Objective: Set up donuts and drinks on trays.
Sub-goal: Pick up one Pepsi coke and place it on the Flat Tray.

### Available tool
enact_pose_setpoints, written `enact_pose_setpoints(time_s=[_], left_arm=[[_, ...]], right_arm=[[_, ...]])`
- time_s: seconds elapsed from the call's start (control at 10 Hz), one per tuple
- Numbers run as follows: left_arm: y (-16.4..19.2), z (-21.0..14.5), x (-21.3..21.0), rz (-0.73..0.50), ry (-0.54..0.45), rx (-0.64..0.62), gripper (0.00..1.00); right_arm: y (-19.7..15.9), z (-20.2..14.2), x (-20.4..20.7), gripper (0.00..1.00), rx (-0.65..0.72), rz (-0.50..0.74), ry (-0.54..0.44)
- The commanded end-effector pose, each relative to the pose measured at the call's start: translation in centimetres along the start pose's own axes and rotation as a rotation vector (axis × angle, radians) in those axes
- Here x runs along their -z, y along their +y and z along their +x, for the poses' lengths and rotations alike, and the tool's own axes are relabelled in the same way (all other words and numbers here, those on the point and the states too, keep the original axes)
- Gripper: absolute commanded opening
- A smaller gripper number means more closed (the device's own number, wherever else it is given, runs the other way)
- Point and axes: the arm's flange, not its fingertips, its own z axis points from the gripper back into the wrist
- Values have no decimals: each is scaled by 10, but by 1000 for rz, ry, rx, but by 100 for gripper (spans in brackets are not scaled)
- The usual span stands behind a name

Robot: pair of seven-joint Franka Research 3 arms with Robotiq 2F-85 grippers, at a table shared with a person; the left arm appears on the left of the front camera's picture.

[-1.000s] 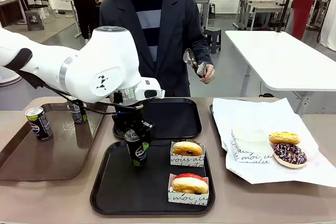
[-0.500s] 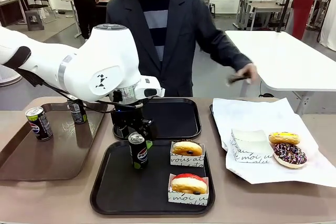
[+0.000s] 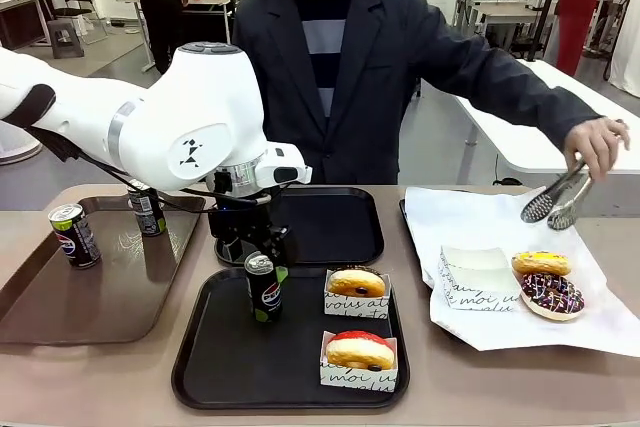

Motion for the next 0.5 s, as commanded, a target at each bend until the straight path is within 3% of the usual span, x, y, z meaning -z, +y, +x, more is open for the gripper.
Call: enact_pose_setpoints(time_s=[0.0, 0.4], left_arm=[[0, 2, -1, -12, -15, 4, 100], [0, 2, -1, -12, -15, 4, 100]], right_arm=[[-1, 1, 1, 100, -17, 18, -12], [-1, 1, 1, 100, -17, 18, -12]])
